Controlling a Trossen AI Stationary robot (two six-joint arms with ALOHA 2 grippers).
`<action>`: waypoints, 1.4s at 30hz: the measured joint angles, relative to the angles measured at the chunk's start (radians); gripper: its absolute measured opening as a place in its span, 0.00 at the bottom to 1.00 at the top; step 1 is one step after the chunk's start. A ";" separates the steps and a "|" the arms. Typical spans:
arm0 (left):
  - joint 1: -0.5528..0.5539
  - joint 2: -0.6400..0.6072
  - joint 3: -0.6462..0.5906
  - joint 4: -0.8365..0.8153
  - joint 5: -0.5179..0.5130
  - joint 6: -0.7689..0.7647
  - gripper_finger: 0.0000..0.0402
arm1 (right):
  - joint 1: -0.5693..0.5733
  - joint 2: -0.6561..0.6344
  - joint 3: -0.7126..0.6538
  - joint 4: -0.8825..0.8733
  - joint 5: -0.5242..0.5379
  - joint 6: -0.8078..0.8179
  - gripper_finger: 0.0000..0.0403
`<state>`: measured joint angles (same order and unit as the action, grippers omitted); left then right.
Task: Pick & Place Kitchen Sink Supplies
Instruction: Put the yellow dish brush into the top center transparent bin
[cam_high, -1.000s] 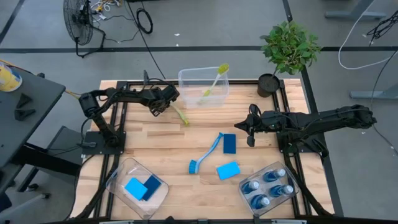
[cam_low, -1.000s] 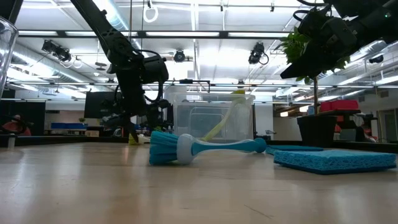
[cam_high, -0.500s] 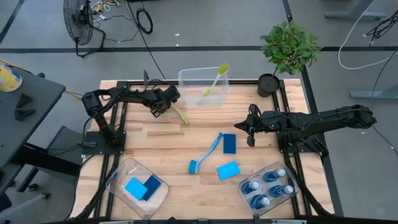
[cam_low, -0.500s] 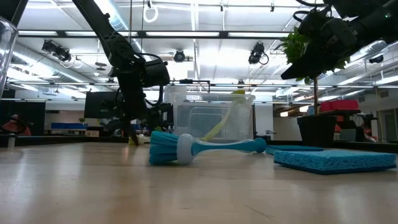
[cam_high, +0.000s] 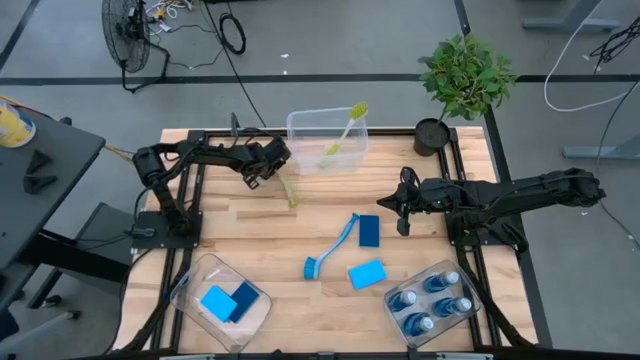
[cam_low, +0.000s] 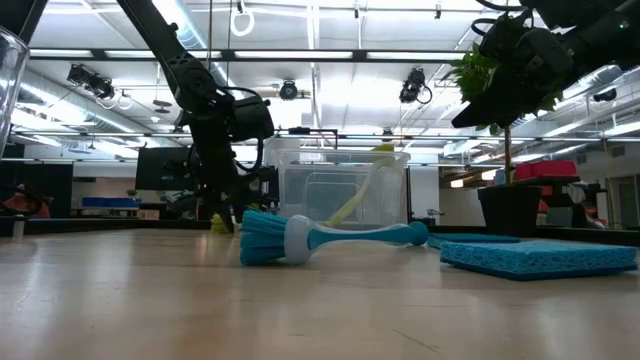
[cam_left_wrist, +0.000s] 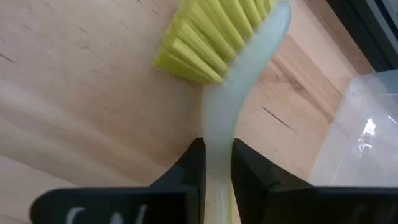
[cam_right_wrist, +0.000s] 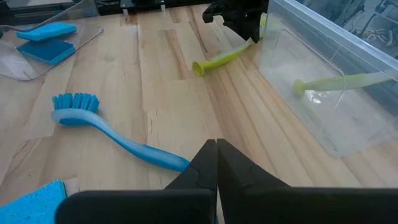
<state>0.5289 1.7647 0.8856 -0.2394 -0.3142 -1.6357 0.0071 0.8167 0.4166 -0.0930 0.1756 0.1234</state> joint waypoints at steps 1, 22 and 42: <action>0.000 0.000 0.000 -0.001 0.003 0.000 0.13 | 0.000 0.000 0.000 0.000 0.000 0.000 0.01; 0.035 -0.162 0.000 -0.050 -0.072 0.164 0.13 | 0.000 0.000 0.000 0.000 0.000 0.000 0.01; 0.051 -0.548 0.000 0.095 -0.379 0.564 0.13 | 0.000 0.000 0.000 0.001 0.000 -0.035 0.01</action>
<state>0.5797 1.2169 0.8856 -0.1447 -0.6932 -1.0715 0.0069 0.8165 0.4166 -0.0921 0.1757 0.0881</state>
